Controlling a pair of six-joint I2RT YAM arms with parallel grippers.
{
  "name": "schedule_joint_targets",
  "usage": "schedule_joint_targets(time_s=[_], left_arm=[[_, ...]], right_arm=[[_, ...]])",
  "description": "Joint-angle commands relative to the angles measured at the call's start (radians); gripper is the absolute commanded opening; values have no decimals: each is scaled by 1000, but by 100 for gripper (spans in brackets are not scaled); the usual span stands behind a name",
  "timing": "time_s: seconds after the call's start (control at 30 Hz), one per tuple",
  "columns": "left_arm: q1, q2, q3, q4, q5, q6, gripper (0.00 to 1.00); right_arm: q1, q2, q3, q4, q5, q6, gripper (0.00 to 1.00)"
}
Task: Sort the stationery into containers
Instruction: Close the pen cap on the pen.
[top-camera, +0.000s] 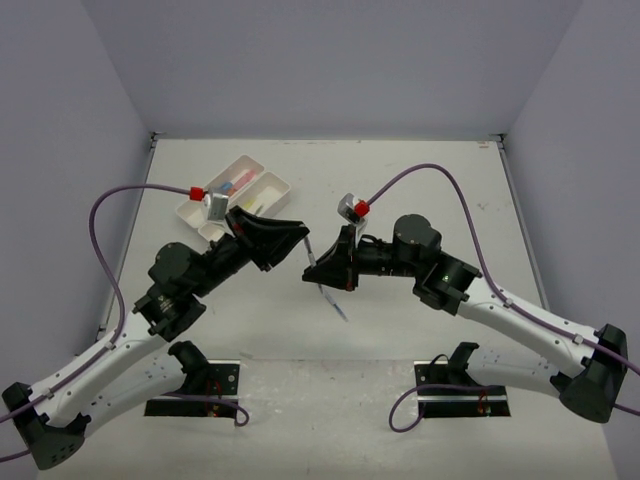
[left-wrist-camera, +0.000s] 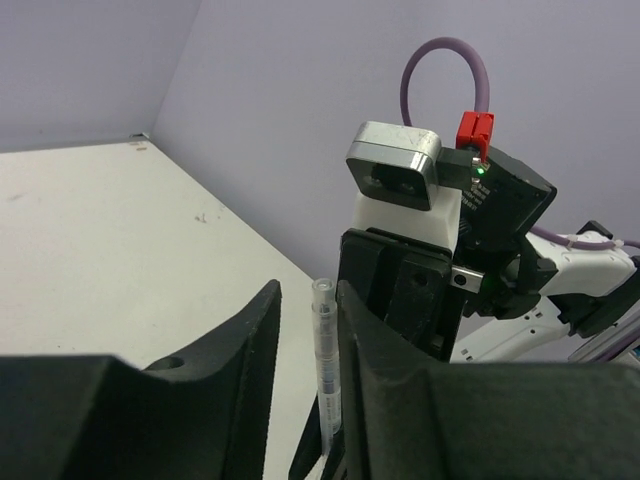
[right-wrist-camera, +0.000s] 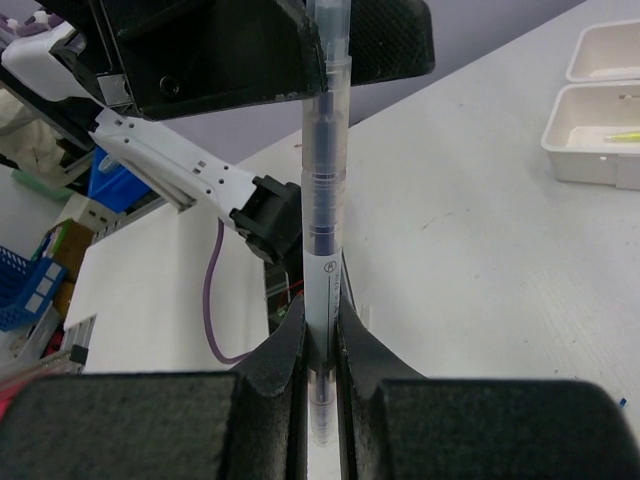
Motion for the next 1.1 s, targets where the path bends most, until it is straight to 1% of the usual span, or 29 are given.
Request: schedule_joint_targets(time_s=[0.0, 0.03, 0.17, 0.2, 0.3, 0.47, 0.5, 0.73, 0.87, 0.93, 0.97, 1.03, 1.07], left_arm=[[-1, 18, 39, 26, 32, 7, 28], [-1, 22, 35, 37, 42, 5, 27], [-1, 25, 22, 60, 101, -6, 4], [-1, 24, 18, 61, 111, -10, 0], [-1, 15, -6, 56, 140, -23, 0], [-1, -19, -83, 56, 169, -67, 0], [-1, -26, -98, 56, 175, -76, 0], [-13, -74, -210, 81, 206, -169, 0], [-24, -126, -271, 76, 195, -193, 0], [-24, -155, -264, 37, 165, -175, 0], [-22, -162, -254, 20, 163, -166, 0], [-22, -168, -184, -50, 116, -129, 0], [-23, -164, -152, -121, 90, -102, 0]], right_arm=[[3, 0, 66, -13, -26, -29, 0], [3, 0, 68, -15, -21, -27, 0], [2, 7, 102, -40, 24, -22, 0], [2, 8, 112, -40, 45, -20, 0], [3, 23, 167, -57, 94, -12, 0], [-6, 102, 314, -83, 171, -13, 0], [-12, 136, 367, -83, 181, -13, 0], [-50, 277, 631, -83, 189, -11, 0], [-58, 352, 752, -140, 175, -20, 0], [-58, 380, 781, -155, 156, -23, 0], [-58, 384, 763, -150, 144, -24, 0], [-58, 365, 679, -92, 109, -17, 0], [-58, 344, 628, -73, 82, -18, 0]])
